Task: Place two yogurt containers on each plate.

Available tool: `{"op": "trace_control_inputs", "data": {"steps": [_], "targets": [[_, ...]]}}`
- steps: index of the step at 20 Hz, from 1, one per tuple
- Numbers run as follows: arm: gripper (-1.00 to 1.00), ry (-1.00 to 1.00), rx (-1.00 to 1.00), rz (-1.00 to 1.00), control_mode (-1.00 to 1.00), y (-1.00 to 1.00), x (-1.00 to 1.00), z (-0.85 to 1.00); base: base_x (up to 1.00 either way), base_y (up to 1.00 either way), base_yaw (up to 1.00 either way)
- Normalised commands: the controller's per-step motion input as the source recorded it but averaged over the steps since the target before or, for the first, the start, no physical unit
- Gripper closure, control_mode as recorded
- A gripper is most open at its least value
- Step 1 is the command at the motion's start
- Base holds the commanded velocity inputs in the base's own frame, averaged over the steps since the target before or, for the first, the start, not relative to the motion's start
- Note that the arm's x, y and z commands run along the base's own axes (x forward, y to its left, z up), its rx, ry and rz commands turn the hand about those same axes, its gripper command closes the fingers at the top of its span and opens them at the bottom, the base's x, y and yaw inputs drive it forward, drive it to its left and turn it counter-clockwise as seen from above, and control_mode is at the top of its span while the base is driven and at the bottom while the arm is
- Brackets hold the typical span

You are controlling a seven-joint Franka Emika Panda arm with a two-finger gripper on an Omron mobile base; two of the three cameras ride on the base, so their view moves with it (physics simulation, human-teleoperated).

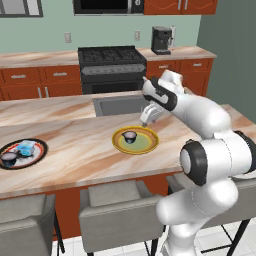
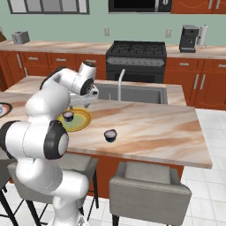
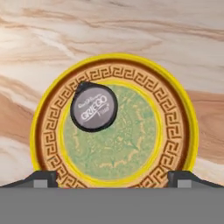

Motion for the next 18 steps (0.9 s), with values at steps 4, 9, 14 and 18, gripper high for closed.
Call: {"op": "trace_control_inputs", "data": {"steps": [4, 9, 14, 18], "targets": [[-1.00, 0.03, 0.00, -0.32, -1.00, -0.61, -0.62, 0.25, 0.00, 0.00, 0.00], [-1.00, 0.00, 0.00, -0.29, -1.00, -0.62, -0.70, 0.13, 0.00, 0.00, 0.00], [-1.00, 0.02, -0.01, -0.27, -1.00, -0.61, -0.73, 0.00, 0.00, 0.00, 0.00], [-1.00, 0.05, -0.04, -0.30, -1.00, -0.59, -0.70, -0.01, 0.00, 0.00, 0.00]]}}
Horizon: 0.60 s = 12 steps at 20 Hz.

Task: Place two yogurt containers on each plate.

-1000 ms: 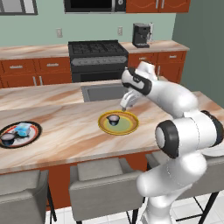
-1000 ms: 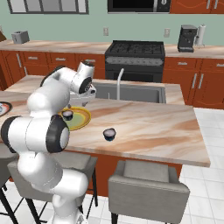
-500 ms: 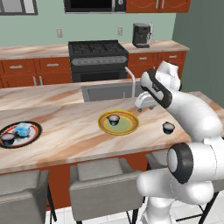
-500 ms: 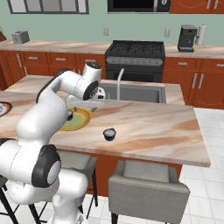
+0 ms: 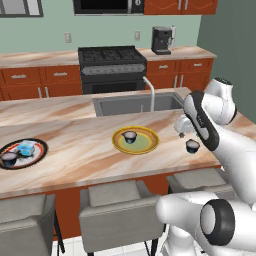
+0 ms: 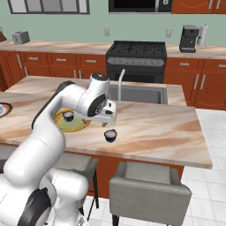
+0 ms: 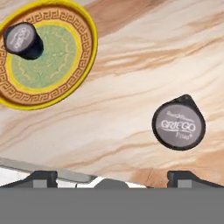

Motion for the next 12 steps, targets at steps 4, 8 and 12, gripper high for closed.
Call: {"op": "trace_control_inputs", "data": {"steps": [4, 8, 12], "targets": [[-1.00, 0.17, 0.00, -0.15, -1.00, -0.70, -0.30, -0.20, 0.00, 0.00, 0.00], [-1.00, 0.11, 0.00, -0.04, -1.00, -0.41, 0.00, -0.26, 0.00, 0.00, 0.00], [-1.00, 0.06, 0.00, 0.00, -1.00, -0.02, 0.26, -0.26, 0.00, 0.00, 0.00]]}}
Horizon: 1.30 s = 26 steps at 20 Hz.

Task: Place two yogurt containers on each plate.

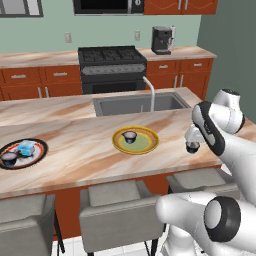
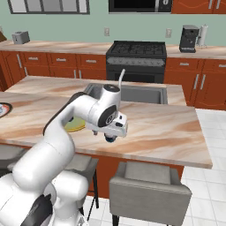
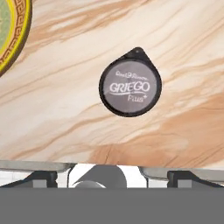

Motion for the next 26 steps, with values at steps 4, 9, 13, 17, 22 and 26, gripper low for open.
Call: {"op": "trace_control_inputs", "data": {"steps": [4, 9, 13, 17, 22, 26], "targets": [[-1.00, 0.01, 0.00, 0.00, -1.00, 0.00, 0.49, -0.20, 0.00, 0.00, 0.00], [-1.00, 0.00, -0.07, 0.00, -1.00, -0.01, 0.41, -0.26, 0.00, 0.00, 0.00], [-1.00, 0.00, -0.12, 0.00, -1.00, -0.04, 0.19, -0.28, 0.00, 0.00, 0.00], [-1.00, 0.00, -0.05, 0.00, -1.00, 0.00, 0.24, -0.21, 0.00, 0.00, 0.00], [-1.00, 0.00, 0.00, 0.00, -1.00, -0.06, 0.15, -0.07, 0.00, 0.00, 0.00], [-1.00, 0.00, 0.00, 0.00, -1.00, -0.18, -0.04, -0.15, 0.00, 0.00, 0.00]]}}
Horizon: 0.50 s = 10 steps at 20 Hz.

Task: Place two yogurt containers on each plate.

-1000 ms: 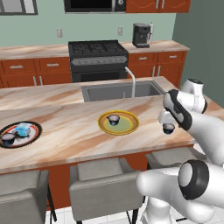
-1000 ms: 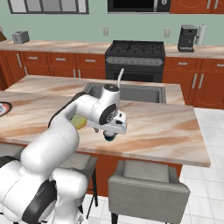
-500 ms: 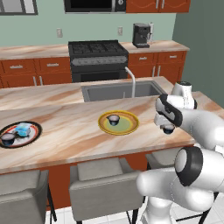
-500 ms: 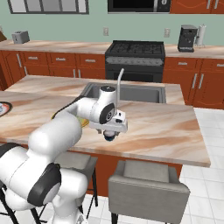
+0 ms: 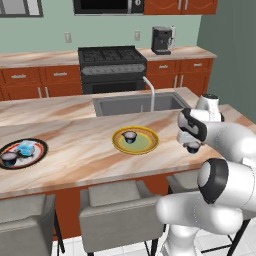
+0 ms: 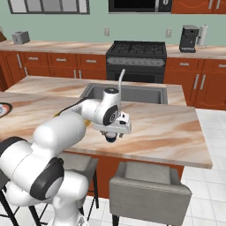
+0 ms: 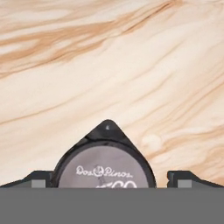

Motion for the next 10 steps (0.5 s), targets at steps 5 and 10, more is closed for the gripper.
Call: {"op": "trace_control_inputs", "data": {"steps": [5, 10], "targets": [[-1.00, 0.00, 0.00, 0.00, -1.00, -0.13, -0.03, -0.13, 0.00, 0.00, 0.00], [-1.00, 0.00, 0.00, 0.00, -1.00, -0.01, 0.00, -0.11, 0.00, 0.00, 0.00]]}}
